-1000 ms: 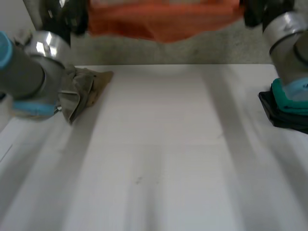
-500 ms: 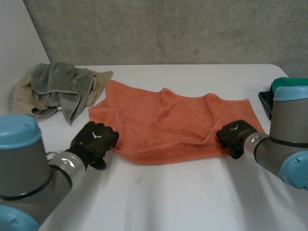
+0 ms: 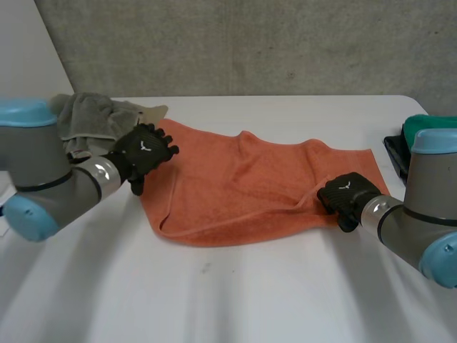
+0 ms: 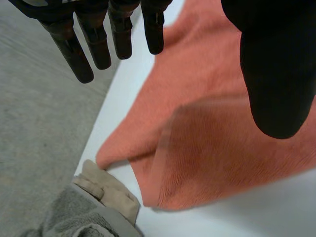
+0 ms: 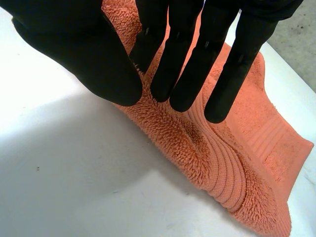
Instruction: Fold the laundry.
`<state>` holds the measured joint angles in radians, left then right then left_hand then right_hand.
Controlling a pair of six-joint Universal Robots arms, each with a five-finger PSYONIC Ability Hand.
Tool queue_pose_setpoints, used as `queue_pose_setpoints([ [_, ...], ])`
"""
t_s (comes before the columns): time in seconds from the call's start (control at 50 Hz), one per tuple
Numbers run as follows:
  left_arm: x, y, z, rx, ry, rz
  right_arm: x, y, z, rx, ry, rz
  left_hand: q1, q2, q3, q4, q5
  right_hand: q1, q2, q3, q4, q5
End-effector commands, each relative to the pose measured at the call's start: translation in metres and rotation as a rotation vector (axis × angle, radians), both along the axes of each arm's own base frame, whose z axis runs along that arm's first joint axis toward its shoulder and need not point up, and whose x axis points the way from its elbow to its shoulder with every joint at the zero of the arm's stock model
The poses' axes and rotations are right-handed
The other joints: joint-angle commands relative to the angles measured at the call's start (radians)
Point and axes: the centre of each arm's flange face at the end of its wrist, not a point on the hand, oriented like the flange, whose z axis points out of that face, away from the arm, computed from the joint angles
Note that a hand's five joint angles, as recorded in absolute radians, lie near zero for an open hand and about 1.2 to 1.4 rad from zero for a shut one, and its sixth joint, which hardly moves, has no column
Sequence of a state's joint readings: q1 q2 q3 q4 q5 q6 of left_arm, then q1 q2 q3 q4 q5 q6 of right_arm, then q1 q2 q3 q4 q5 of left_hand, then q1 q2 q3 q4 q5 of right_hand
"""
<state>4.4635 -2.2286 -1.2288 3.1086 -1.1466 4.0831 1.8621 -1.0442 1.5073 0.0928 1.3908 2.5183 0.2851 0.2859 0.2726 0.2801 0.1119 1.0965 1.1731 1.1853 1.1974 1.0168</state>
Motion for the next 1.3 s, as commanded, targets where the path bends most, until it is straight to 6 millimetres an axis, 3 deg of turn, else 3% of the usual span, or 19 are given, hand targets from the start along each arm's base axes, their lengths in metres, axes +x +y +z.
queue_pose_setpoints([
  [0.02, -0.011, -0.027, -0.032, 0.007, -0.041, -0.054, -0.001, 0.002, -0.005, 0.004, 0.003, 0.002, 0.125, 0.124, 0.138, 0.13, 0.124, 0.3, 0.223, 0.211, 0.199, 0.205],
  [0.14, -0.013, -0.04, -0.043, 0.009, -0.016, -0.092, -0.002, 0.004, -0.009, 0.002, 0.022, 0.011, 0.26, 0.259, 0.272, 0.265, 0.258, 0.3, 0.223, 0.211, 0.199, 0.205],
  [0.26, -0.014, -0.041, -0.053, 0.016, -0.027, -0.086, -0.004, 0.004, -0.01, -0.007, 0.048, 0.016, 1.109, 1.109, 1.122, 1.114, 1.108, 0.3, 0.223, 0.211, 0.199, 0.205],
  [0.36, -0.012, -0.043, -0.047, 0.001, -0.042, -0.021, -0.005, 0.0, -0.006, -0.022, 0.044, 0.009, 1.111, 1.11, 1.124, 1.116, 1.11, 0.3, 0.223, 0.211, 0.199, 0.205],
  [0.46, -0.003, -0.031, -0.01, -0.024, -0.035, 0.031, -0.015, -0.01, 0.002, -0.031, 0.045, -0.025, 1.111, 1.11, 1.124, 1.116, 1.11, 0.3, 0.223, 0.211, 0.199, 0.205],
  [0.58, 0.03, -0.01, 0.036, -0.033, 0.017, 0.094, -0.026, -0.008, 0.049, -0.093, 0.067, -0.025, 1.111, 1.11, 1.124, 1.116, 1.11, 0.3, 0.223, 0.211, 0.199, 0.205],
  [0.6, 0.032, -0.01, 0.036, -0.023, 0.028, 0.094, -0.028, -0.008, 0.051, -0.094, 0.071, -0.022, 1.048, 1.047, 1.06, 1.053, 1.046, 0.3, 0.223, 0.211, 0.199, 0.205],
  [0.66, 0.027, -0.005, 0.031, 0.016, 0.066, 0.03, -0.027, -0.006, 0.052, -0.09, 0.073, 0.005, -0.076, -0.077, -0.064, -0.071, -0.078, 0.3, 0.223, 0.211, 0.199, 0.205],
  [0.72, 0.023, -0.003, 0.024, 0.046, 0.087, -0.02, -0.026, -0.002, 0.047, -0.069, 0.071, 0.015, -0.036, -0.037, -0.024, -0.031, -0.038, 0.3, 0.223, 0.211, 0.199, 0.205],
  [0.74, 0.02, -0.005, 0.011, 0.071, 0.085, -0.043, -0.025, -0.002, 0.045, -0.062, 0.074, 0.017, -0.016, -0.017, -0.004, -0.011, -0.017, 0.3, 0.223, 0.211, 0.199, 0.205],
  [0.86, -0.015, -0.015, -0.018, 0.079, 0.077, -0.122, -0.023, -0.003, 0.003, 0.06, 0.094, 0.026, 0.116, 0.115, 0.128, 0.121, 0.114, 0.3, 0.223, 0.211, 0.199, 0.205],
  [1.16, -0.027, -0.035, -0.053, 0.076, 0.056, -0.102, -0.025, -0.004, -0.001, 0.054, 0.094, 0.018, 0.216, 0.215, 0.229, 0.221, 0.215, 0.3, 0.223, 0.211, 0.199, 0.205],
  [1.3, -0.024, -0.04, -0.059, 0.078, 0.05, -0.081, -0.026, -0.004, -0.004, 0.058, 0.096, 0.017, 0.415, 0.415, 0.428, 0.42, 0.414, 0.3, 0.223, 0.211, 0.199, 0.205],
])
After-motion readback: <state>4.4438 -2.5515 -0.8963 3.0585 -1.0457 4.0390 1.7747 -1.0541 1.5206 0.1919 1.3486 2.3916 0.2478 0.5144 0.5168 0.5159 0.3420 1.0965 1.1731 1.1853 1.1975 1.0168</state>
